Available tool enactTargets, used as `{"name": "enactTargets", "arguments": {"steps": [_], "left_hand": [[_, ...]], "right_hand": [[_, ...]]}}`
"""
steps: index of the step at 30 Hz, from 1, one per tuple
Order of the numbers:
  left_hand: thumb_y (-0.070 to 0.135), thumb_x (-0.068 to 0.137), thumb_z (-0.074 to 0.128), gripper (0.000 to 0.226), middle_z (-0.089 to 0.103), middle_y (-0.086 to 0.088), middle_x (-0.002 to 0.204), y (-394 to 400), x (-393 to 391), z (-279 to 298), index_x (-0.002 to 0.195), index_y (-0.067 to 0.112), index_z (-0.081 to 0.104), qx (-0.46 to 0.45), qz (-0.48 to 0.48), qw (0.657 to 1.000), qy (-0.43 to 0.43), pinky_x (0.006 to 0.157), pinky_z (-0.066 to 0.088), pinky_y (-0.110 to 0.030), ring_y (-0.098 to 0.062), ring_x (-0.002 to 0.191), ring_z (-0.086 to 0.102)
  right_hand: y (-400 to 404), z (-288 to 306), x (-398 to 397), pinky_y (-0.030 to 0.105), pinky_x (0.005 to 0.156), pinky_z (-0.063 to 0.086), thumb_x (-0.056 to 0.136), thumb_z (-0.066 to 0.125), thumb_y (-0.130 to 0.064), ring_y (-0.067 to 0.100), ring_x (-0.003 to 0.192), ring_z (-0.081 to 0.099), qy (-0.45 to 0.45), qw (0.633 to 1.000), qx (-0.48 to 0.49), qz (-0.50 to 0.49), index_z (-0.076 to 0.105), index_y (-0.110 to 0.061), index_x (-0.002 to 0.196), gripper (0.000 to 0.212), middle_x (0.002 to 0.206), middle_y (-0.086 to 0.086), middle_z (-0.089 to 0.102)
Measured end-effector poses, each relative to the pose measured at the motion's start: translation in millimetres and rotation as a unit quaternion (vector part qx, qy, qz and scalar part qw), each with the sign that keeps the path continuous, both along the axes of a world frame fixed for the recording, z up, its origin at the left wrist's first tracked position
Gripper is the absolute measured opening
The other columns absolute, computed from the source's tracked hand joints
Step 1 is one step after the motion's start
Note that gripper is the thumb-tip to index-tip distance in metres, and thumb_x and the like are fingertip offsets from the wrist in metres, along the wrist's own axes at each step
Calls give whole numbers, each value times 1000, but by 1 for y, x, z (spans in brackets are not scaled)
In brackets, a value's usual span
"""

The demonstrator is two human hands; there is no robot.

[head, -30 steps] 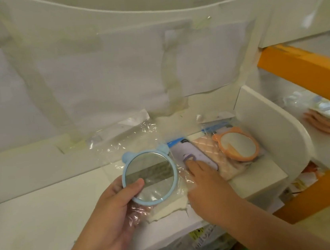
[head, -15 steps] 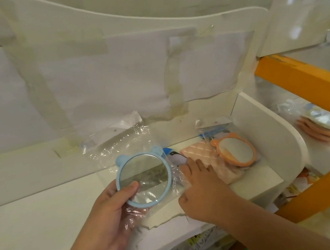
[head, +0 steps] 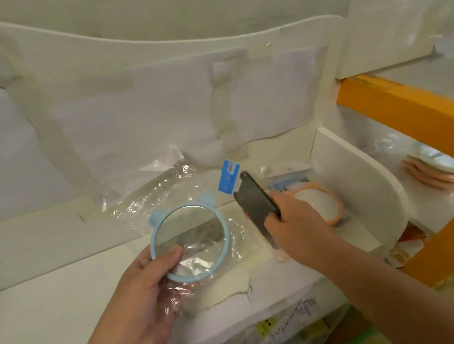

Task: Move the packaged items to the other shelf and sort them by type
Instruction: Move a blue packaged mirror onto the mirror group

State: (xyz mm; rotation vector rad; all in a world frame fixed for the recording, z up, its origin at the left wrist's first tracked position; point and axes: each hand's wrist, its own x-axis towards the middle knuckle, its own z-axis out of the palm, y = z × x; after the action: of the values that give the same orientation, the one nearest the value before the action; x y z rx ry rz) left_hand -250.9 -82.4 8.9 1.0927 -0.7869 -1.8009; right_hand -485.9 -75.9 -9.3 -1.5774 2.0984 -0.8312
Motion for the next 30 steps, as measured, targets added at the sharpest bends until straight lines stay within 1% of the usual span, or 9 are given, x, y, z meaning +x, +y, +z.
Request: {"name": "enactTargets", "arguments": {"steps": [2, 4, 6, 10, 14, 18, 23, 28, 30], "left_hand": [[9, 82, 64, 17, 73, -12, 79, 4, -6, 7, 81, 11, 80, -2, -2, 1000, 3, 57, 59, -27, -20, 63, 67], [11, 77, 67, 14, 70, -12, 80, 9, -15, 14, 84, 7, 79, 2, 4, 1000, 2, 59, 60, -29, -21, 66, 66], [11, 75, 67, 13, 67, -8, 72, 17, -32, 22, 71, 13, 79, -1, 5, 1000, 3, 54, 59, -26, -17, 59, 65], [11, 71, 66, 8, 62, -1, 65, 43, -80, 38, 68, 15, 72, -19, -1, 1000, 14, 51, 56, -22, -10, 53, 62], [9, 67, 71, 9, 71, 2, 76, 75, -126, 52, 74, 15, 71, 1, 13, 999, 43, 66, 62, -33, -2, 66, 70], [10, 42, 81, 33, 73, 1, 79, 114, -180, 70, 72, 13, 68, 25, 13, 997, 70, 84, 56, -45, -4, 78, 74], [7, 38, 85, 52, 72, 0, 76, 177, -262, 78, 83, 14, 60, 34, -1, 998, 58, 76, 59, -48, -5, 84, 75], [7, 60, 71, 19, 68, -3, 65, 236, -336, 80, 76, 11, 62, 23, -50, 998, 6, 59, 62, -36, -9, 61, 70], [4, 65, 69, 14, 65, -4, 62, 252, -360, 79, 75, 8, 62, 31, -64, 997, 6, 57, 62, -38, -10, 52, 68]], "right_hand": [[13, 17, -9, 30, 64, 55, 93, 48, -9, 27, 73, 63, -154, 988, -6, -31, 61, -21, 93, 18, 79, 3, 63], [35, 34, -20, 43, 71, 61, 95, 48, -5, 31, 83, 71, -339, 940, -6, -43, 67, -16, 100, 22, 91, 11, 71], [62, 46, -38, 38, 66, 60, 97, 46, -2, 31, 87, 73, -491, 870, -12, -47, 69, -12, 103, 25, 98, 17, 74], [131, 57, -75, 39, 68, 59, 90, 49, 2, 33, 92, 73, -640, 767, -25, -23, 63, -7, 117, 32, 104, 20, 74], [197, 58, -117, 39, 65, 59, 71, 65, 7, 36, 94, 72, -677, 736, -3, -12, 58, -6, 124, 55, 112, 24, 70], [259, 58, -173, 49, 78, 60, 67, 57, 6, 40, 103, 69, -688, 725, 21, -13, 59, -5, 124, 57, 116, 28, 67], [338, 57, -245, 48, 72, 61, 66, 54, 10, 45, 102, 66, -731, 681, -32, -11, 59, -1, 125, 60, 117, 32, 65], [395, 49, -307, 43, 83, 57, 74, 63, 6, 42, 113, 63, -766, 632, -116, 25, 55, -4, 135, 62, 132, 33, 56], [408, 45, -326, 40, 77, 59, 67, 74, 0, 40, 108, 66, -764, 627, -153, -28, 60, -5, 131, 66, 126, 32, 60]]}}
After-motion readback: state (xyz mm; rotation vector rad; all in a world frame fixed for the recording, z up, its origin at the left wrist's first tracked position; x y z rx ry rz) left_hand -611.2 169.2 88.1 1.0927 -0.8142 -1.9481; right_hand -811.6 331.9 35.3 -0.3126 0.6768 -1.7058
